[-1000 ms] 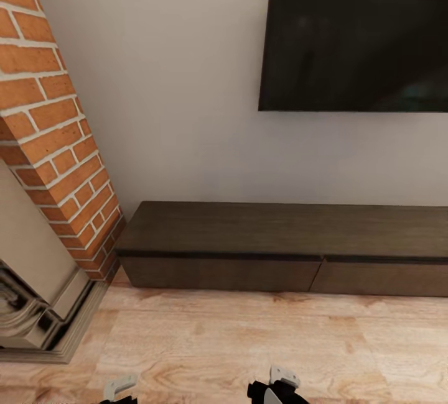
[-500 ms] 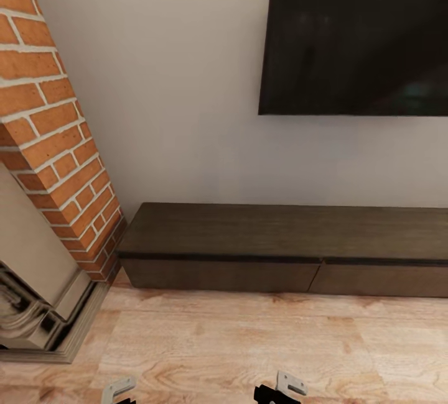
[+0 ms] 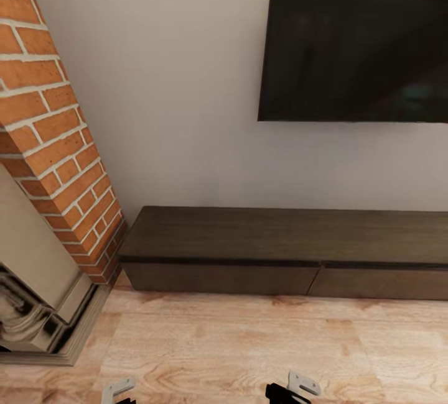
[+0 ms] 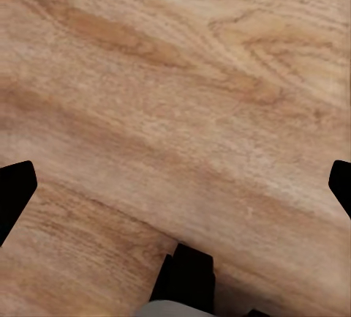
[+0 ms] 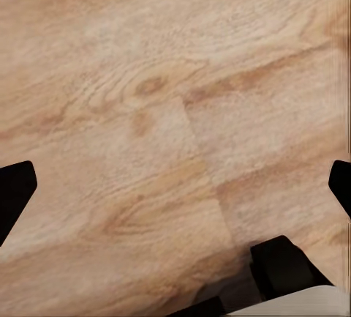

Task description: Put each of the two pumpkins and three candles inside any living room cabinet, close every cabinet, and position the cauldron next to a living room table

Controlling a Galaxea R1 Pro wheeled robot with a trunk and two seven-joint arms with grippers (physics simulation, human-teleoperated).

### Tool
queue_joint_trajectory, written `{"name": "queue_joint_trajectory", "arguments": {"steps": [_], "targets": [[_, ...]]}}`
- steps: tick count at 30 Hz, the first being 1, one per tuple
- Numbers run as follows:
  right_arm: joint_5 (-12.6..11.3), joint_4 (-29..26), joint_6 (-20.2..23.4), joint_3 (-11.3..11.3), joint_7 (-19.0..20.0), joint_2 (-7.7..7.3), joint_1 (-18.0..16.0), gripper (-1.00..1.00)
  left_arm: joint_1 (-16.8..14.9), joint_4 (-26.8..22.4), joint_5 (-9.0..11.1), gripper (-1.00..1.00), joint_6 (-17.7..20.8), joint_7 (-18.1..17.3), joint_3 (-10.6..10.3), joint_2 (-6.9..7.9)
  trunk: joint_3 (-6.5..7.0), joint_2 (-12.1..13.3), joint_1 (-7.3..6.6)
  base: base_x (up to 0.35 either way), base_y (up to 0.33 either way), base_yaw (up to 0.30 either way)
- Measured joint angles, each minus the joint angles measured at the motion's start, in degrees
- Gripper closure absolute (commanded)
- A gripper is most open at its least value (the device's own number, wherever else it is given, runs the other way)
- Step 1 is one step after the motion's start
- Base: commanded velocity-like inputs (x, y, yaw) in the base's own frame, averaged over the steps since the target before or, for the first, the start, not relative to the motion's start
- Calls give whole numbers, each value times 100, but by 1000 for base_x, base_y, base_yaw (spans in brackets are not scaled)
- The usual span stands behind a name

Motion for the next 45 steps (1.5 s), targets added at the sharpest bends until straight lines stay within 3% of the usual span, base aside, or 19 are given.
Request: {"name": "queue_joint_trajectory", "arguments": {"steps": [12, 45], "targets": [[1, 78, -66, -3, 0, -14, 0, -100, 30, 13, 0, -100, -371, 8, -1, 6, 215, 481, -264, 0, 0, 0], [-9, 176, -65, -17, -44, -24, 0, -100, 44, 11, 0, -100, -391, 9, -9, 0, 808, 1805, -988, 0, 0, 0]]}}
